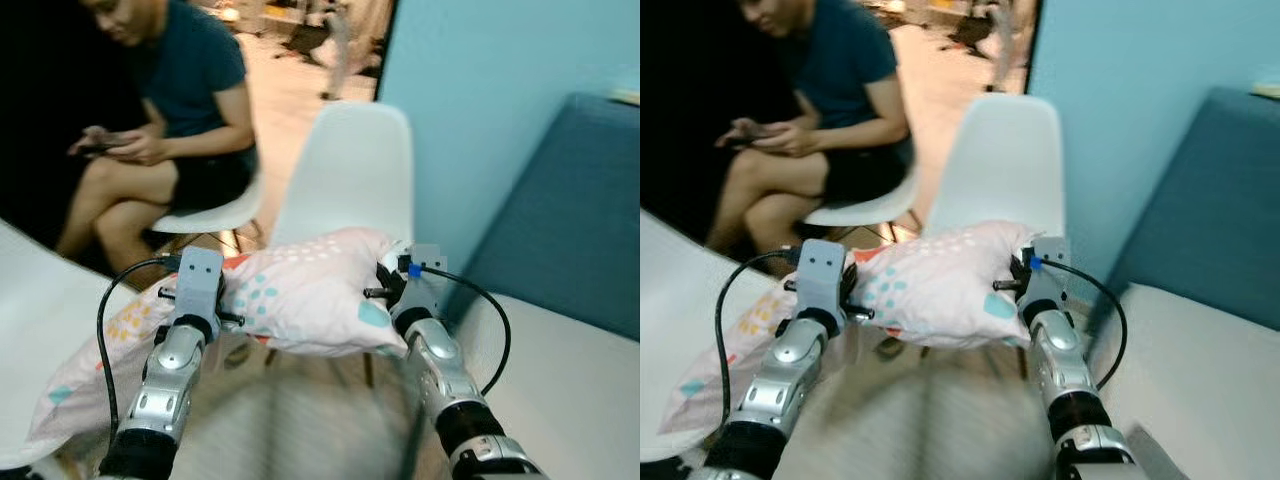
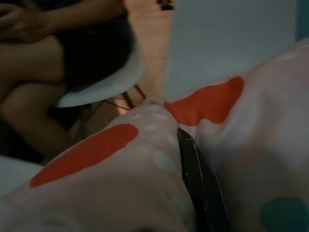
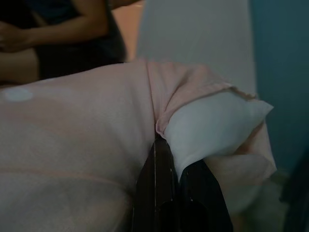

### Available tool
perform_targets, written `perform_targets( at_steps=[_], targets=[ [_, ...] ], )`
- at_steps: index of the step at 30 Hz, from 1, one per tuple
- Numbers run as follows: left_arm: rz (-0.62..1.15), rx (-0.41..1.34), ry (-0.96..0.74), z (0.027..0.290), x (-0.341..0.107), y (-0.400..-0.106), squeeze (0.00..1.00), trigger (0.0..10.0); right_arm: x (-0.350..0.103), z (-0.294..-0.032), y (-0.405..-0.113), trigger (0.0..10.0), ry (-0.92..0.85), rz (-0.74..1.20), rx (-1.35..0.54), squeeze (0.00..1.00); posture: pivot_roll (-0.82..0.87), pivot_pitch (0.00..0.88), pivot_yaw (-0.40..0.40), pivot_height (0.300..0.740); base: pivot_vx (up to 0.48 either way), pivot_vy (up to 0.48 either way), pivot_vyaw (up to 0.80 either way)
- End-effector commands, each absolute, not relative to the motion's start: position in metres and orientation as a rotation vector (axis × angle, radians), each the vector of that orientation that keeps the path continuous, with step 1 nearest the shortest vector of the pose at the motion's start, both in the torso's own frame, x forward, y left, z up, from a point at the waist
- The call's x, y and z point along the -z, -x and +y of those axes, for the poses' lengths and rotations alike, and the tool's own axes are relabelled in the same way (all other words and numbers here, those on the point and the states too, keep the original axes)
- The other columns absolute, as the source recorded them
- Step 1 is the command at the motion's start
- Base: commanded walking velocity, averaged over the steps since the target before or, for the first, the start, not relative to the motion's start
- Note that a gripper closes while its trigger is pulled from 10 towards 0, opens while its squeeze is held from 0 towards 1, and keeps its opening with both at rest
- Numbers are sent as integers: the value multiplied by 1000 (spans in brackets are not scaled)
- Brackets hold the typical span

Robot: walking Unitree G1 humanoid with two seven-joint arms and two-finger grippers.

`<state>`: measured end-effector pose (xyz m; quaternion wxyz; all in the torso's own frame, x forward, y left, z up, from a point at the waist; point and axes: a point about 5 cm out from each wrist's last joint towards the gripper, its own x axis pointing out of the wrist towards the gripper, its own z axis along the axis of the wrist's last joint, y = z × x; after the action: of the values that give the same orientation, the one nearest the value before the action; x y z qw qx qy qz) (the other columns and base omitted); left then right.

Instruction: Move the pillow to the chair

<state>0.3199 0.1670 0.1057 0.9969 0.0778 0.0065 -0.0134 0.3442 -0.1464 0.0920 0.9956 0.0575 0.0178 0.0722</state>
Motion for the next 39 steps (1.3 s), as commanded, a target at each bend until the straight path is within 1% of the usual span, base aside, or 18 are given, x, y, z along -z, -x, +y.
perform_targets(
  at_steps=[1,12,15,21,29,32,37,39],
  targets=[
    [-44,8,-159,175,-116,-322,0,10000,-94,-154,-345,10000,-122,17,-104,0,33,63,-13,740,0,0,-800],
    [-53,-10,-173,184,-120,-324,0,10000,-91,-153,-343,10000,-127,32,-102,0,35,58,-12,740,0,0,-800],
    [-47,-6,-133,183,-120,-323,0,10000,-88,-150,-343,10000,-154,62,-124,0,32,56,-9,740,0,0,-758],
    [-61,-22,-120,183,-122,-323,0,10000,-85,-136,-341,10000,-116,77,-226,0,31,55,-10,740,0,0,0],
    [-79,-61,-94,184,-126,-325,0,10000,-85,-131,-340,10000,-128,82,-257,0,35,61,-18,740,0,0,0],
    [-72,-55,-94,184,-124,-323,0,10000,-85,-127,-340,10000,-63,81,-287,0,38,65,-18,740,0,0,0],
    [-59,-46,-95,182,-121,-321,0,10000,-83,-127,-339,10000,-67,90,-279,0,39,70,-17,740,0,0,725],
    [-48,-38,-92,181,-119,-321,0,10000,-83,-130,-339,10000,-99,83,-255,0,40,72,-16,740,0,0,0]
  ],
)
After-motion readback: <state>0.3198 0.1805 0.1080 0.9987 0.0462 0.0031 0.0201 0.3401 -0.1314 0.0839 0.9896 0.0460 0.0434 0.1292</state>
